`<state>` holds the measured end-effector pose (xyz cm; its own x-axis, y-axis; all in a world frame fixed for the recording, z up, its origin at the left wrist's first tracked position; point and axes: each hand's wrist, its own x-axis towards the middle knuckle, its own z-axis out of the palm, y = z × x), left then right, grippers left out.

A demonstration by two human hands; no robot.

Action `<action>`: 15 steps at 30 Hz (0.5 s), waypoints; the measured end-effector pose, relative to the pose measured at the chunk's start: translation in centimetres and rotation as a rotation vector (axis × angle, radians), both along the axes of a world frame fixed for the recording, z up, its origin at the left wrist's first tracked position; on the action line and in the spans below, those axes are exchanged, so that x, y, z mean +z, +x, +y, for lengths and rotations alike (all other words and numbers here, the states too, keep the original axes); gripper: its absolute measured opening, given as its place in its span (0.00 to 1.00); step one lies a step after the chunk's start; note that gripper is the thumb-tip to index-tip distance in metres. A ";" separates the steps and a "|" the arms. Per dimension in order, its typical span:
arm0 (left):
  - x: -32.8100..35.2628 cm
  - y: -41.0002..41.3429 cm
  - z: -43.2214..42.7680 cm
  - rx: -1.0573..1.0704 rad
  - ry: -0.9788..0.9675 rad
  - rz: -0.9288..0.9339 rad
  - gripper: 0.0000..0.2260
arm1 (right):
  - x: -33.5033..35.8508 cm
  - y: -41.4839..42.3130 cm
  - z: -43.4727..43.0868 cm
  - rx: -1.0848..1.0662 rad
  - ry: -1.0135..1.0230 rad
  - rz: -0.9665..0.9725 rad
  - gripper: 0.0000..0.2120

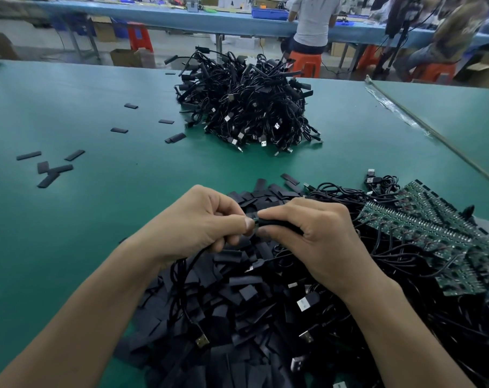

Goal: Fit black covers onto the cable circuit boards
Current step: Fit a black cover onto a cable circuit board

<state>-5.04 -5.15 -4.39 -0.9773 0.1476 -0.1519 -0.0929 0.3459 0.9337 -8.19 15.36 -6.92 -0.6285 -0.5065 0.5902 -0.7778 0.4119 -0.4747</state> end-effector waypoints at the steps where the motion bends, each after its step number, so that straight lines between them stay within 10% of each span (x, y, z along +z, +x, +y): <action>1: 0.0 0.0 0.0 0.006 -0.005 -0.005 0.09 | -0.1 0.0 -0.1 0.003 -0.001 -0.002 0.10; 15: 0.3 0.2 0.2 -0.064 0.095 -0.061 0.11 | 0.1 -0.2 -0.1 0.000 -0.019 -0.031 0.15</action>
<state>-4.88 -5.00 -4.11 -0.9549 0.2255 -0.1932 -0.1314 0.2627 0.9559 -8.39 15.26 -6.83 -0.6471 -0.4954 0.5795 -0.7622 0.4031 -0.5065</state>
